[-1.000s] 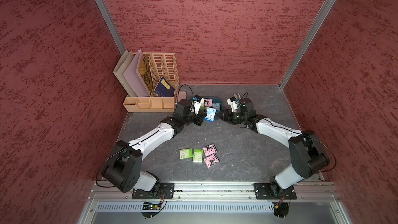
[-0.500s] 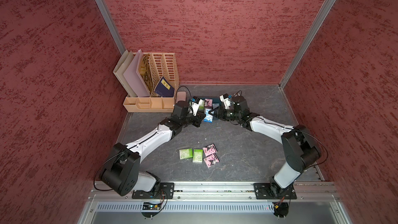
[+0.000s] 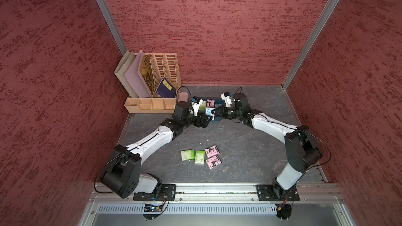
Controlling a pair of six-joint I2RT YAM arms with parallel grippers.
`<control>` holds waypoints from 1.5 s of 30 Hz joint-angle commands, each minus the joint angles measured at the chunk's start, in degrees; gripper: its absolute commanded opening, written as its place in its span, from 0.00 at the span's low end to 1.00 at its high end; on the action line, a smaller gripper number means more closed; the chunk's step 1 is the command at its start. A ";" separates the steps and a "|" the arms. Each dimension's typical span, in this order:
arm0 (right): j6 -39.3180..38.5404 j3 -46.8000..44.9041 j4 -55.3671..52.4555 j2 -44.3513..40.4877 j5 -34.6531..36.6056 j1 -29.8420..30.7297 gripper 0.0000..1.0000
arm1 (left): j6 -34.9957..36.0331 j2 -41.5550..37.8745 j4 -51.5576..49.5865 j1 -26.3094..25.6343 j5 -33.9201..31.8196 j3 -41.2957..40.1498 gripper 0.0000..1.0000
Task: Put the pocket tissues into the storage box
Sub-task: Place the pocket tissues in the storage box.
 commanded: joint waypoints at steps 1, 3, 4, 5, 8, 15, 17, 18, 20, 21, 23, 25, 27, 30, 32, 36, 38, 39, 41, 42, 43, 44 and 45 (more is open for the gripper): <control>-8.49 8.22 -14.81 1.81 6.35 -1.40 0.00 | -0.64 -1.33 -0.14 0.82 -2.49 -0.36 1.00; -10.61 12.86 -20.55 3.67 8.49 -2.61 0.00 | -0.34 -1.76 -0.59 1.12 -2.81 -0.71 1.00; -11.46 15.35 -23.00 4.99 8.90 -3.32 0.00 | -0.05 -2.07 -0.71 1.12 -2.83 -0.99 1.00; -12.28 17.96 -25.65 6.59 9.06 -4.02 0.00 | 0.22 -2.38 -0.72 1.12 -3.03 -1.39 1.00; -14.26 24.32 -31.30 11.27 9.33 -5.57 0.00 | 0.92 -3.39 -0.81 1.34 -3.09 -2.35 1.00; -17.24 35.28 -38.60 20.66 9.65 -6.61 0.00 | 2.19 -3.85 -2.94 2.27 -1.89 -2.51 1.00; -17.41 36.95 -39.13 22.54 10.17 -6.82 0.00 | 2.33 -3.72 -3.23 2.65 -1.59 -2.44 1.00; -17.52 37.80 -39.35 23.38 10.44 -6.84 0.00 | 2.33 -3.68 -3.44 2.81 -1.50 -2.43 1.00; -17.55 39.08 -39.45 24.97 10.85 -7.13 0.00 | 2.43 -3.54 -3.67 3.07 -1.06 -2.28 1.00; -17.50 39.83 -39.45 25.73 11.02 -7.19 0.00 | 2.42 -3.50 -3.93 3.15 -0.86 -2.20 1.00; -17.63 41.09 -39.45 27.05 11.74 -7.38 0.00 | 2.64 -3.32 -4.60 3.31 -0.50 -1.95 1.00; -17.79 42.41 -39.62 28.36 12.12 -7.63 0.00 | 2.87 -3.21 -5.25 3.41 -0.43 -1.81 1.00; -17.68 43.58 -39.56 29.75 12.20 -7.97 0.00 | 3.10 -3.25 -5.74 3.54 -0.31 -1.72 1.00; -17.41 44.59 -38.68 31.57 11.97 -8.54 0.00 | 3.25 -3.15 -6.11 3.65 -0.18 -1.72 1.00; -17.11 45.46 -38.24 32.88 12.05 -8.94 0.00 | 3.36 -3.03 -6.39 3.62 -0.06 -1.57 1.00; -16.80 46.83 -37.81 34.46 12.36 -9.31 0.00 | 3.39 -2.99 -6.65 3.77 -0.08 -1.46 1.00; -16.67 47.10 -37.06 34.91 12.15 -9.39 0.00 | 3.35 -2.93 -6.73 3.76 -0.09 -1.55 1.00; -16.62 47.42 -36.91 35.09 12.07 -9.39 0.00 | 3.43 -2.88 -6.81 3.76 -0.08 -1.45 1.00; -16.62 48.09 -36.87 35.85 12.14 -9.40 0.02 | 3.64 -2.71 -7.27 3.82 0.01 -1.29 1.00; -16.63 48.44 -36.81 36.09 12.25 -9.43 0.04 | 3.75 -2.62 -7.49 3.76 -0.07 -1.13 1.00; -16.70 48.86 -36.81 36.42 12.37 -9.40 0.05 | 3.83 -2.70 -7.75 3.77 -0.04 -1.11 1.00; -16.70 49.22 -36.79 36.69 12.49 -9.46 0.05 | 3.84 -2.77 -7.80 3.80 -0.04 -1.11 1.00; -16.67 49.54 -36.73 37.00 12.56 -9.51 0.05 | 3.83 -2.87 -7.81 3.76 -0.07 -1.18 1.00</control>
